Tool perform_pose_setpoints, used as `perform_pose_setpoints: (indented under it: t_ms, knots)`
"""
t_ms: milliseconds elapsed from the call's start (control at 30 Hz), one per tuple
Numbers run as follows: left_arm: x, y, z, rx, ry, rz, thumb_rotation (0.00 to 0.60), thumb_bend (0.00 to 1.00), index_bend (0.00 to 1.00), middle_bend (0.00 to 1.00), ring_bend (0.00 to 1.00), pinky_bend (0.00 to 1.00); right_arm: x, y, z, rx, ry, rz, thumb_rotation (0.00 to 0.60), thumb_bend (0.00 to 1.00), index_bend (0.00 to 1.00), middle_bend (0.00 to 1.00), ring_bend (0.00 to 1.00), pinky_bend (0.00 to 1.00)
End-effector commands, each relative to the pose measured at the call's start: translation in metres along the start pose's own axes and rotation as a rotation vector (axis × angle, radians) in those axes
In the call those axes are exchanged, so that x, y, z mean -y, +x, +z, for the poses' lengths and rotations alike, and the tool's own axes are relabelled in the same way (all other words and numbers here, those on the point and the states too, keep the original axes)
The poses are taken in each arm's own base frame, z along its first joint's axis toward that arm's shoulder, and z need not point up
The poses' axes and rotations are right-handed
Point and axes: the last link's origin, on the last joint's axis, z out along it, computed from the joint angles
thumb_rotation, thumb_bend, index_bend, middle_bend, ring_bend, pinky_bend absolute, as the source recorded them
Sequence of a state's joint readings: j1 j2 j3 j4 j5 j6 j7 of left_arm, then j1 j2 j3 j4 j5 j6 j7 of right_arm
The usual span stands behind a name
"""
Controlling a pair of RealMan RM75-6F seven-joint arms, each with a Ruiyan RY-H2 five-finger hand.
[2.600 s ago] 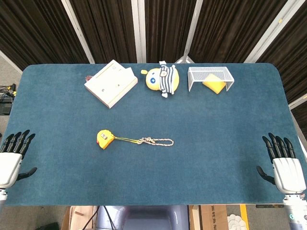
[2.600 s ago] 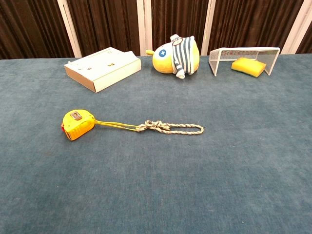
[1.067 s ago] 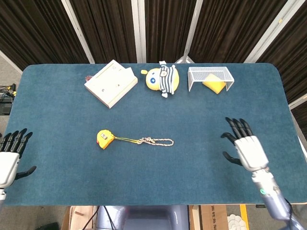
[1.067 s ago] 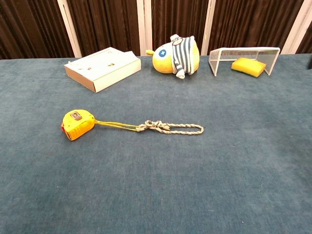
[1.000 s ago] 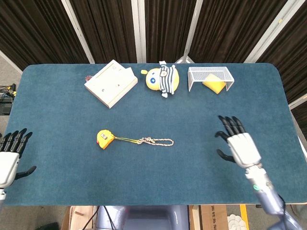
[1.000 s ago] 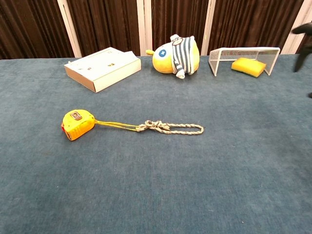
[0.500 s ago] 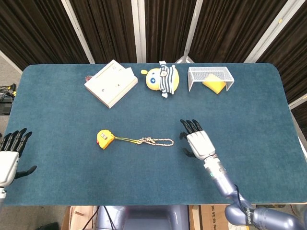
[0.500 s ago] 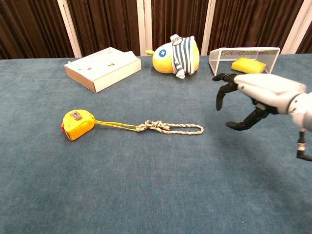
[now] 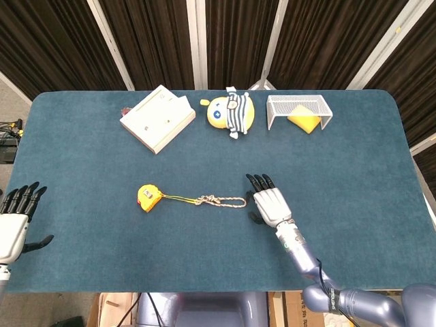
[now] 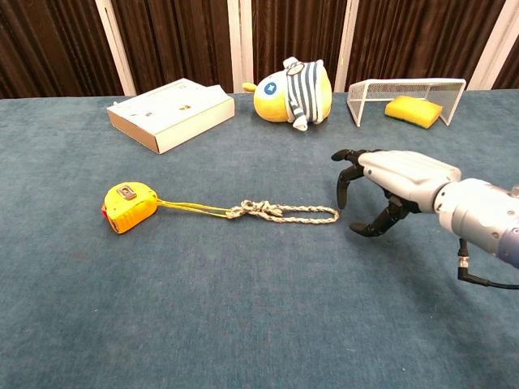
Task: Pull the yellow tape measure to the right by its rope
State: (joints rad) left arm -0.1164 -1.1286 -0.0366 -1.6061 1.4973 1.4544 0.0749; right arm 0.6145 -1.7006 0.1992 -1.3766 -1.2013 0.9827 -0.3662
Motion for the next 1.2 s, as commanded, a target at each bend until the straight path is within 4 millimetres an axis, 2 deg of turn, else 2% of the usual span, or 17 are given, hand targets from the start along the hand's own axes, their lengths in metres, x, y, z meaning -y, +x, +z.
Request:
perform_pose_setpoints:
  t_ms: [33,433,1200]
  knots:
    - [-0.001,0.000,0.000,0.000,-0.002,0.000,0.600,0.00,0.00,0.00,0.00,0.00,0.001,-0.003,0.001,0.002,-0.007,0.015,0.600,0.37,0.47,0.07,0.00,0.00]
    - [-0.001,-0.001,0.001,0.004,0.002,-0.008,0.600,0.00,0.00,0.00,0.00,0.00,0.014,-0.006,0.005,-0.003,-0.001,0.054,0.600,0.38,0.50,0.08,0.00,0.00]
    - [0.000,-0.001,0.003,0.015,0.012,-0.029,0.600,0.00,0.00,0.00,0.00,0.00,0.018,-0.019,0.015,0.029,-0.024,0.052,0.600,0.42,0.51,0.08,0.00,0.00]
